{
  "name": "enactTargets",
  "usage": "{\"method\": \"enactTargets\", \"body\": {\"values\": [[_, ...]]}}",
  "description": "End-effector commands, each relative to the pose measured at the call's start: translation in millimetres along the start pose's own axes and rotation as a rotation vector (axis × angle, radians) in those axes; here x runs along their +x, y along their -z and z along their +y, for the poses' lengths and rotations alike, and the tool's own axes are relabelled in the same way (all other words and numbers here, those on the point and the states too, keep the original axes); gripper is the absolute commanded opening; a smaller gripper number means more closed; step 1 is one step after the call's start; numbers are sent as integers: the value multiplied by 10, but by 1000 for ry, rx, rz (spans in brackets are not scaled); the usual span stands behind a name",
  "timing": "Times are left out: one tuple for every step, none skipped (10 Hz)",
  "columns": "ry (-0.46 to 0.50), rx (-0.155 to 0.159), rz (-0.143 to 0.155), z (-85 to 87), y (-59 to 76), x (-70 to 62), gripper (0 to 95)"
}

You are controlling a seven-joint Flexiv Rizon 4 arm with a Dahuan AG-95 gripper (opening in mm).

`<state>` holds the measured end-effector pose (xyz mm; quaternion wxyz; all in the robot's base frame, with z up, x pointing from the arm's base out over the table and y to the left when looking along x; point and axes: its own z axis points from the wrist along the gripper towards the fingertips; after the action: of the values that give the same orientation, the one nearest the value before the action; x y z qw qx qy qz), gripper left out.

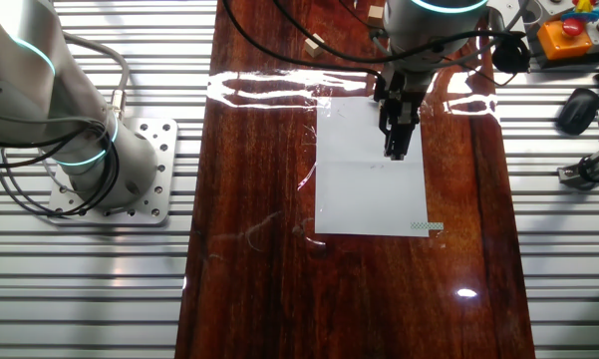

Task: Use the correction tape on paper

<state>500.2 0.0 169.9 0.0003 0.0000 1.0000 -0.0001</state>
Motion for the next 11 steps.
{"method": "enactTargets", "body": {"values": [[0, 0, 1, 0, 1, 2, 950], [22, -19, 0, 0, 1, 2, 0], [22, -18, 0, 0, 1, 2, 0], [21, -18, 1, 0, 1, 2, 0], [21, -18, 1, 0, 1, 2, 0], [21, -17, 1, 0, 1, 2, 0], [21, -17, 1, 0, 1, 2, 0], [21, -17, 1, 0, 1, 2, 0], [21, -17, 1, 0, 1, 2, 0], [21, -17, 1, 0, 1, 2, 0], [21, -17, 1, 0, 1, 2, 0]]}}
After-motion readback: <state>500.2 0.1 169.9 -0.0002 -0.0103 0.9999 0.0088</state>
